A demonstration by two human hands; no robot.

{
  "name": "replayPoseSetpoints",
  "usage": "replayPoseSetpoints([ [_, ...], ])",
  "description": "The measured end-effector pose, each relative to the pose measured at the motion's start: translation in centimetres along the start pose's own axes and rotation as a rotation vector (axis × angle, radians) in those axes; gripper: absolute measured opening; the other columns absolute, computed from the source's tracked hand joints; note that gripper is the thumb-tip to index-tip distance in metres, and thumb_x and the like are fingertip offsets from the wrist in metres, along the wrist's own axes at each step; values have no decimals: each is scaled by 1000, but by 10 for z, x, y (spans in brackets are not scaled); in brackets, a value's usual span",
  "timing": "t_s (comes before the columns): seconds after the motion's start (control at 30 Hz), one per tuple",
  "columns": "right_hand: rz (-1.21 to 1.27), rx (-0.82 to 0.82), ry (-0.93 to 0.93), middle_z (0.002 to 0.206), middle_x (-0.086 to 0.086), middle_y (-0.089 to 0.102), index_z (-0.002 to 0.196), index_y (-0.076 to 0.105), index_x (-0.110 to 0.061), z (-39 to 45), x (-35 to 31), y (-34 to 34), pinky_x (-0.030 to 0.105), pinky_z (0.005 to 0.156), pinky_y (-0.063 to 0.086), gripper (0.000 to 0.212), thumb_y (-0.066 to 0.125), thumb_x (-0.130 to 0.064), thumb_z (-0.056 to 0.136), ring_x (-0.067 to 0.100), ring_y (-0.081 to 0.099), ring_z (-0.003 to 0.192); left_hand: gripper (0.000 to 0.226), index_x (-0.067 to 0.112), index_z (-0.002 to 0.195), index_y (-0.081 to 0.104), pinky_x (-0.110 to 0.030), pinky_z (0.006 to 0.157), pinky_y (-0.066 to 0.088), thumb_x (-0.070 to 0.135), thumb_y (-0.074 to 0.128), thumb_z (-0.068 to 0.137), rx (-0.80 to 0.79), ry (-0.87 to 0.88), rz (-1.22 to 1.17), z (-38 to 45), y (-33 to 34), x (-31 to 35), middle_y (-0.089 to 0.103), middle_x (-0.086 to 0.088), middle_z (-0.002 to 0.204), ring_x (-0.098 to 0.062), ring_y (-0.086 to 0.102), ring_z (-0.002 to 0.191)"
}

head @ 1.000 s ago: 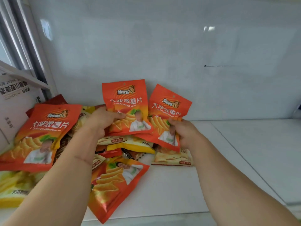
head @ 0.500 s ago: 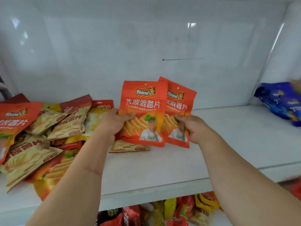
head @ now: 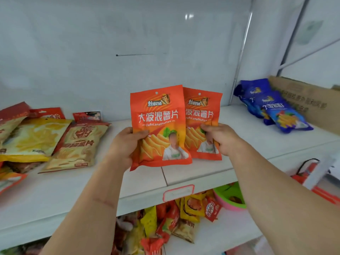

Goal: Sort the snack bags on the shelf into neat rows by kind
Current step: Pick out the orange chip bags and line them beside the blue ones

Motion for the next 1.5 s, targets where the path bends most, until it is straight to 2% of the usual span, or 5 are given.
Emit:
replayPoseSetpoints([
  [0.33, 37, 93, 9, 64, 8, 65, 90, 69, -4, 77, -2, -78, 43, 77, 49, 13, 77, -13, 84, 27, 55, 66, 22, 7, 110, 65, -41, 72, 60, 10, 72, 89, -145, -33, 39, 68, 113, -19, 77, -13, 101, -30, 75, 86],
  [0.53, 22, 114, 9, 104, 25, 71, 105, 70, 4, 122, -7, -113, 64, 93, 48, 32, 80, -13, 80, 40, 68, 89, 20, 8, 111, 66, -40, 73, 61, 11, 70, 91, -186, -34, 31, 99, 158, -18, 78, -11, 101, -31, 76, 91],
  [0.7, -22, 66, -19, 85, 12, 74, 87, 71, -7, 168, -17, -132, 46, 87, 54, 8, 75, -13, 85, 28, 66, 78, 24, 9, 115, 67, -47, 80, 61, 14, 70, 91, -152, -24, 32, 125, 184, -23, 78, -11, 103, -32, 75, 93],
  [1.2, -128, -276, 29, 94, 11, 77, 101, 73, -6, 306, -4, -145, 36, 73, 59, 22, 79, -16, 82, 27, 74, 86, 22, 11, 112, 70, -48, 86, 59, 13, 68, 91, 149, -22, 75, 148, 261, -56, 78, -11, 101, -32, 75, 93],
  [1.5, -308, -205, -71, 82, -1, 71, 78, 65, -20, 314, -14, -142, 26, 60, 49, 15, 75, -27, 86, 15, 66, 69, 20, 8, 112, 69, -45, 79, 61, 11, 67, 92, 206, -16, 65, 152, 277, -59, 78, -11, 100, -32, 76, 91],
])
Point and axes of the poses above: each hand's wrist, its own z-axis towards the middle knuckle, its own y-axis out of the palm, x = y × z, the point moved 10 cm from there along z, towards the middle knuckle
